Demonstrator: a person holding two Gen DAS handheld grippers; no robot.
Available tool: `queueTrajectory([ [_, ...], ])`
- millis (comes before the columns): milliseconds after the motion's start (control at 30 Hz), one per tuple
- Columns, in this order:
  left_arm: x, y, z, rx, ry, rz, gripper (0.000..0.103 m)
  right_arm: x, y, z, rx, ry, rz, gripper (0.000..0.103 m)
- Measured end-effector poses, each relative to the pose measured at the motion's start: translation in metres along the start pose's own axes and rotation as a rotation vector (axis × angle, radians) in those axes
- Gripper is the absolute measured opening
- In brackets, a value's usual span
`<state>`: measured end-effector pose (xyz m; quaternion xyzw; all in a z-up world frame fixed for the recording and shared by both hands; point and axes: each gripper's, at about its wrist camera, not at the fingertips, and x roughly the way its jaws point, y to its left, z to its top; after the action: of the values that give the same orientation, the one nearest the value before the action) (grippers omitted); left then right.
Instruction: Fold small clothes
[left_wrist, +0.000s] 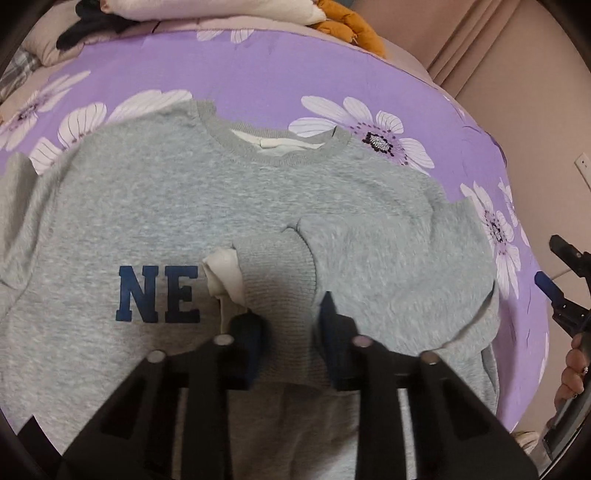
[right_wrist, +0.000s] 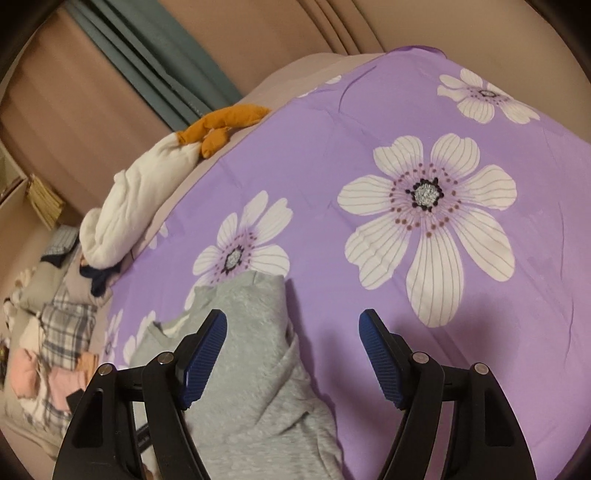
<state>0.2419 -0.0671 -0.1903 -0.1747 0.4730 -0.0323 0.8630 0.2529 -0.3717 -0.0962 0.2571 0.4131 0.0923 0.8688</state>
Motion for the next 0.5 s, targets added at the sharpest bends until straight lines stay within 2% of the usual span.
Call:
queueTrajectory([
  [133, -0.024, -0.002, 0.015, -0.018, -0.057, -0.052, 0.018, 0.005, -0.001, -0.002, -0.007, 0.028, 0.013, 0.074],
  [267, -0.051, -0.010, 0.036, 0.039, -0.153, 0.009, 0.018, 0.011, 0.001, -0.005, -0.023, 0.051, 0.007, 0.074],
  [500, -0.070, 0.003, 0.050, 0.066, -0.190, 0.070, 0.018, 0.026, 0.007, -0.012, -0.037, 0.107, 0.007, 0.074],
])
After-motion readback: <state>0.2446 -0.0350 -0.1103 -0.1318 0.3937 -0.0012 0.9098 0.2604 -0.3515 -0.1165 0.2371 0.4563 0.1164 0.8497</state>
